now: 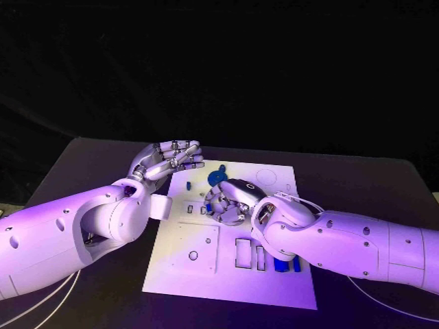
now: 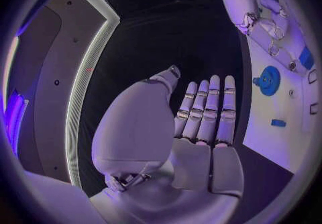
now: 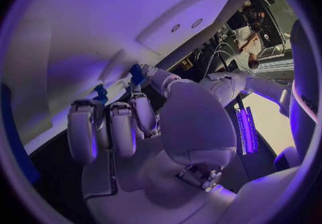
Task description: Assemble the parts on the task board
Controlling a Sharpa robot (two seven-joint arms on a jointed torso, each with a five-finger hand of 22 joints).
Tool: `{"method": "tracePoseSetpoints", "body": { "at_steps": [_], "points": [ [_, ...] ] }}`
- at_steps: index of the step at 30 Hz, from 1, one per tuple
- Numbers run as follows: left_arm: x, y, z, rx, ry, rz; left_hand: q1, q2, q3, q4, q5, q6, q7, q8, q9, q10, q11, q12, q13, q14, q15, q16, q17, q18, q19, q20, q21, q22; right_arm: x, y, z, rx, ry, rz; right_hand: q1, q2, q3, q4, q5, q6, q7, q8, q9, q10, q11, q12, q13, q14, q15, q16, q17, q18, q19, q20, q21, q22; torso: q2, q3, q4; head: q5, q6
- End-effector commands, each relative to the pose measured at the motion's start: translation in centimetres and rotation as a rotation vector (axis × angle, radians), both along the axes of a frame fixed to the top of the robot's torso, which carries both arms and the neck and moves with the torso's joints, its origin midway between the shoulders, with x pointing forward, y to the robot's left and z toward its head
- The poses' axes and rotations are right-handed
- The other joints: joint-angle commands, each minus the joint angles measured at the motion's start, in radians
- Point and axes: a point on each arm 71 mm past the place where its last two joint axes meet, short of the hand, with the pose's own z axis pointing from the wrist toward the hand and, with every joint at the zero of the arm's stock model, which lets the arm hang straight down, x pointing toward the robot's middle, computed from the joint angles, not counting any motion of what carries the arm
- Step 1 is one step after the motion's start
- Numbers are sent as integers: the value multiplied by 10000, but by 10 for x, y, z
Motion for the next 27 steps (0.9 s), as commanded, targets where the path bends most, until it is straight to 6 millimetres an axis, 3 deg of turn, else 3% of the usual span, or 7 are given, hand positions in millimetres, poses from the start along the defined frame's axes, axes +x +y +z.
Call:
{"method": "tracePoseSetpoints", "body": {
  "at_steps": [1, 27],
  "points": [
    [0, -2, 1, -75, -105, -75, -89, -7, -37, 45, 7, 53, 364, -56, -12, 74, 10, -58, 0, -16, 47, -52, 14, 126, 10, 28, -51, -14, 0, -3, -7, -512, 96, -91, -42, 27, -29, -38, -32, 184, -80, 175, 232, 5, -57, 12, 68, 743, -91, 22, 1148, -92, 94, -43, -6, 1494, -2, -9, 8, -10, -4],
    [0, 0, 1, -55, -94, -41, -109, -2, -34, 46, 7, 66, 365, -61, -13, 85, 11, -77, 0, -12, 48, -65, 21, 126, 9, 30, -56, -25, 3, -6, -11, -754, 181, -152, -424, -336, -230, 73, -11, -103, 39, 35, 172, -191, 39, -257, -159, 746, -23, 20, 1175, -64, 14, -3, -119, 1410, -7, -13, 5, -11, -22]
  ]
}}
